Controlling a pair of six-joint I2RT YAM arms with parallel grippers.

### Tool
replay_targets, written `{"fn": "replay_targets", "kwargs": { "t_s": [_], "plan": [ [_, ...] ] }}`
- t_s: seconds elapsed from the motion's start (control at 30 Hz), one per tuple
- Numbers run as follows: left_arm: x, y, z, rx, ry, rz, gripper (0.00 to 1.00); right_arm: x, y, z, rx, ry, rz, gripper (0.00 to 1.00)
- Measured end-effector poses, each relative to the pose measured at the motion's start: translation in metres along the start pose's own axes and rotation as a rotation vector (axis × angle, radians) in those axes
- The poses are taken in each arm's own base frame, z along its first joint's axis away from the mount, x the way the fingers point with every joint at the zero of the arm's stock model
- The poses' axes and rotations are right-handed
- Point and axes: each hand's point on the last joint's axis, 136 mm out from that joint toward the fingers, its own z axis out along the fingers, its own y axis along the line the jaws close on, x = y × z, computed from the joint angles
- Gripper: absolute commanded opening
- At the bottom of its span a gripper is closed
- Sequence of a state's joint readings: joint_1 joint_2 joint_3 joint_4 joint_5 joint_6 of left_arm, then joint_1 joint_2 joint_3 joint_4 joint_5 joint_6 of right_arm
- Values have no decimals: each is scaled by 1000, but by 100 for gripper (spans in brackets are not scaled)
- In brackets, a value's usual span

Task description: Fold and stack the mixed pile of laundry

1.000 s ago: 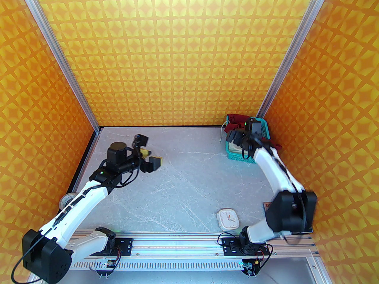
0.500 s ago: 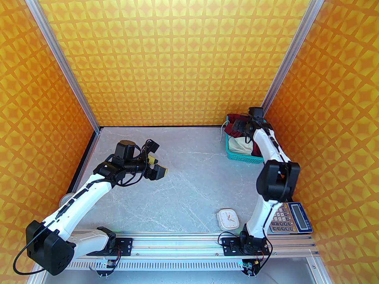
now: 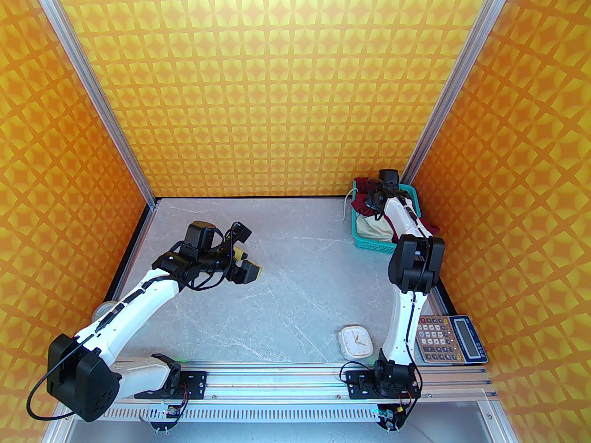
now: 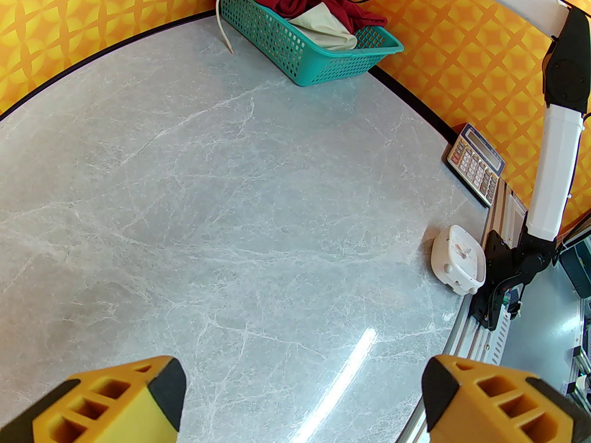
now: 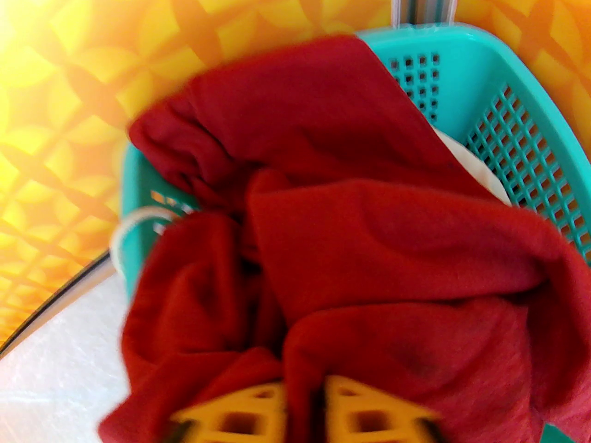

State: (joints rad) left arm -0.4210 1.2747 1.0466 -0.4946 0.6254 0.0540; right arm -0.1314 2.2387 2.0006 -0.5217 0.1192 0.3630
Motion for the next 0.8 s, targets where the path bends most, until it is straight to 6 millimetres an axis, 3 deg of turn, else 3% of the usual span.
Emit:
{"fn": "replay_targets", "kwargs": {
  "t_s": [0.1, 0.2, 0.37, 0.47, 0.57, 0.73, 0.8],
  "plan": [
    [0, 0, 0, 0, 0, 0, 88, 6, -2, -15, -26, -33, 5, 0],
    [0, 0, 0, 0, 0, 0, 88, 7, -1, -44, -63, -79, 13, 0],
    [0, 0, 0, 0, 0, 0, 88, -21, 17, -116, -202, -244, 36, 0],
    [0, 0, 0, 0, 0, 0, 88, -26, 27, -155, -288, -319, 47, 0],
    [-1, -1, -1, 0, -3, 2, 88, -12, 44, -180, -367, -357, 33, 0],
    [-2, -3, -3, 2, -11, 8, 88, 34, 69, -201, -473, -318, -9, 0],
    [-3, -3, -4, 2, -13, 9, 88, 40, 76, -211, -513, -314, -18, 0]
  ]
}}
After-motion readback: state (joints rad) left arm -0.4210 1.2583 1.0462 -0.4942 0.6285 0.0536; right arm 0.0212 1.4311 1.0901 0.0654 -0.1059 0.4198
